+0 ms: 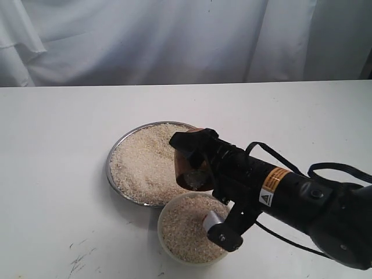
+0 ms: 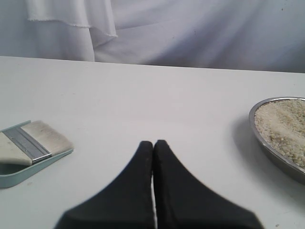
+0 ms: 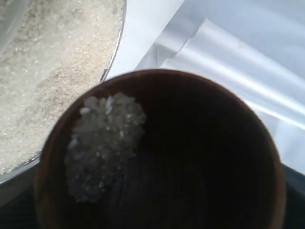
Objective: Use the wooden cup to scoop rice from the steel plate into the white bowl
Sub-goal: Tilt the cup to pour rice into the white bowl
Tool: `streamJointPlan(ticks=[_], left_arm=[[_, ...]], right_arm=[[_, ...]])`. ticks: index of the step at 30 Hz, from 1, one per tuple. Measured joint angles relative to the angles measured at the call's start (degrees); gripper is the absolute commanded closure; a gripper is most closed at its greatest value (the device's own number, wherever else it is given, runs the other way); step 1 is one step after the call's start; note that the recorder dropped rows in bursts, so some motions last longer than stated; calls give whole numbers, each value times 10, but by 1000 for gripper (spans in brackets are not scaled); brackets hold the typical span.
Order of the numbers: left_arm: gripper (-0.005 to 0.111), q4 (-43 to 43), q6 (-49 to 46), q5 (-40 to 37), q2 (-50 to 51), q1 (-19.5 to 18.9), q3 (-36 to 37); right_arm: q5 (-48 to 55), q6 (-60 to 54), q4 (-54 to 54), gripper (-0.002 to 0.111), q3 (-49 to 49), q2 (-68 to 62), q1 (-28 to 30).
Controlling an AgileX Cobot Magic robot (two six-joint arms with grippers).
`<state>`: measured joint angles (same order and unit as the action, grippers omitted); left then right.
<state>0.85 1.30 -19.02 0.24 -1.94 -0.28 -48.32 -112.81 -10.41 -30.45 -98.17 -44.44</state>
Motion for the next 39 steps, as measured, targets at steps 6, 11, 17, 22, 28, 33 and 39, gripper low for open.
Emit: streamJointPlan(ticks=[6, 11, 17, 22, 28, 33, 39], left_arm=[[107, 0, 0, 0, 0, 0, 0], [107, 0, 0, 0, 0, 0, 0], [107, 0, 1, 0, 0, 0, 0], [107, 0, 1, 0, 0, 0, 0], [107, 0, 0, 0, 0, 0, 0], [107, 0, 0, 0, 0, 0, 0], [107, 0, 0, 0, 0, 0, 0]], right_arm=[[-78, -1, -51, 108, 22, 0, 0], [-93, -6, -55, 108, 22, 0, 0], [-162, -14, -62, 108, 22, 0, 0], [-196, -29, -66, 108, 22, -34, 0], [-199, -43, -64, 108, 22, -85, 0], [-199, -47, -58, 108, 22, -100, 0], [-201, -69, -35, 108, 22, -100, 0]])
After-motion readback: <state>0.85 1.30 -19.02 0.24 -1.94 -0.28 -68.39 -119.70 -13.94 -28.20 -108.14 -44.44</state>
